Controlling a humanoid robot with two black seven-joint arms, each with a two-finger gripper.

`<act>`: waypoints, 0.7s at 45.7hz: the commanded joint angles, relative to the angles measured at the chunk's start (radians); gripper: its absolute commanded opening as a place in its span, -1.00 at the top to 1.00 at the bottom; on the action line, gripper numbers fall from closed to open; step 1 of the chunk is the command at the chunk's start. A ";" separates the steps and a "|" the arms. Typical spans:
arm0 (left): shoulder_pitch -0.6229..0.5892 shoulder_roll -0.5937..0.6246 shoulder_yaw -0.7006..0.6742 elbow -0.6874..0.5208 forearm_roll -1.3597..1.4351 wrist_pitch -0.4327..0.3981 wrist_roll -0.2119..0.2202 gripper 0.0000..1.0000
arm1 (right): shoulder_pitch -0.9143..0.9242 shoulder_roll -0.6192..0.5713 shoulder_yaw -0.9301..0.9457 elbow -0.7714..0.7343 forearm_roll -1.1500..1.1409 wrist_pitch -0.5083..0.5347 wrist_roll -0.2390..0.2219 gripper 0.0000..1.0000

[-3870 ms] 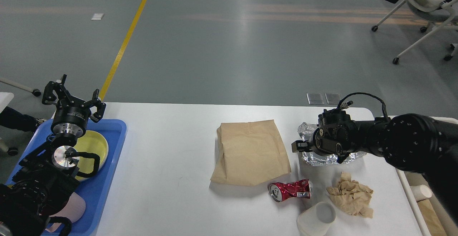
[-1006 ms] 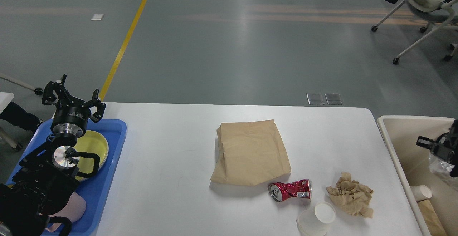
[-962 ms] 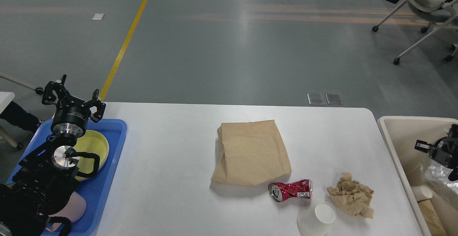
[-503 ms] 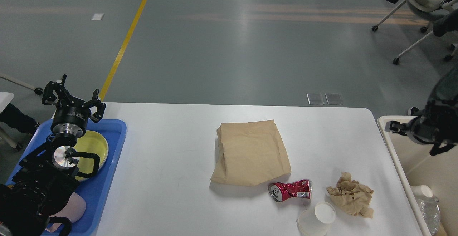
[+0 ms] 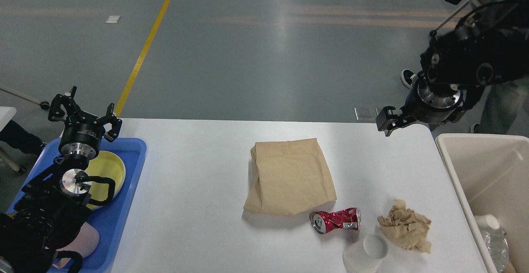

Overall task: Tidy desktop
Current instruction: 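Move the right gripper back over the crumpled tan paper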

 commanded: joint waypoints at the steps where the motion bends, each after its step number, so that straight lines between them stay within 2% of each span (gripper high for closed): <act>1: 0.000 0.000 0.000 0.000 0.000 0.000 0.000 -0.92 | 0.053 0.002 0.005 0.029 0.000 0.143 0.000 -1.00; 4: 0.000 0.000 0.000 0.000 0.000 0.000 0.000 -0.92 | 0.037 -0.008 0.005 0.028 -0.001 0.166 0.000 -1.00; 11: 0.000 0.000 0.000 0.001 0.000 0.000 0.000 -0.92 | -0.130 -0.032 0.001 0.003 -0.012 0.128 -0.003 -1.00; 17: 0.000 0.000 0.000 0.000 0.000 0.000 0.000 -0.92 | -0.298 -0.028 -0.006 -0.029 -0.015 0.064 -0.004 -1.00; 25: 0.000 0.000 0.000 0.000 0.000 0.000 0.000 -0.92 | -0.450 -0.023 -0.003 -0.064 -0.015 -0.077 -0.004 -1.00; 32: 0.000 0.000 0.000 0.000 0.000 0.000 0.000 -0.92 | -0.527 -0.024 0.001 -0.131 -0.014 -0.120 -0.006 -1.00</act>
